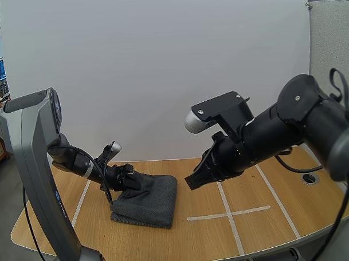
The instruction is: Fold the towel
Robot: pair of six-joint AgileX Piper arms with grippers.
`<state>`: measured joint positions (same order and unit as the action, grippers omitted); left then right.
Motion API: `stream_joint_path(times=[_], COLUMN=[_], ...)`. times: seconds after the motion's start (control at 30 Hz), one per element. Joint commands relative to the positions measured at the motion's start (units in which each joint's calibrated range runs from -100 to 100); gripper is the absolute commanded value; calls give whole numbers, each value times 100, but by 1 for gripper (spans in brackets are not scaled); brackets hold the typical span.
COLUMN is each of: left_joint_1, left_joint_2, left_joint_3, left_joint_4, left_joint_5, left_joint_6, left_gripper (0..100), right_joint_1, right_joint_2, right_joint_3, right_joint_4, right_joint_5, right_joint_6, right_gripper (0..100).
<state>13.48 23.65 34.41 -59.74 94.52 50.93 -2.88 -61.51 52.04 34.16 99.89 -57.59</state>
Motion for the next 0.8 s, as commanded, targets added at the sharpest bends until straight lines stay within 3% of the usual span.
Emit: stream_joint_path(times=[0.0,0.2,0.33,0.6,0.77], left_joint_1=[-14,-14,-14,-14,-14], left_joint_2=[-27,-27,-27,-16,-16], left_joint_3=[-303,-301,-301,-301,-301], left_joint_4=[40,28,28,28,40], left_joint_5=[262,117,10,12,12], left_joint_6=[-122,-122,-122,-214,-232], left_gripper=[0,0,0,0,0], right_joint_1=[12,12,173,1052,1291], right_joint_2=[1128,2510,3238,4147,4857], right_joint_3=[24,24,-18,-18,-189], right_joint_4=[721,1392,1402,1242,1227], right_joint_5=[11,11,-49,-2474,-3419], right_joint_6=[-457,-1150,-1320,-1429,-1548], right_gripper=[0,0,0,0,0])
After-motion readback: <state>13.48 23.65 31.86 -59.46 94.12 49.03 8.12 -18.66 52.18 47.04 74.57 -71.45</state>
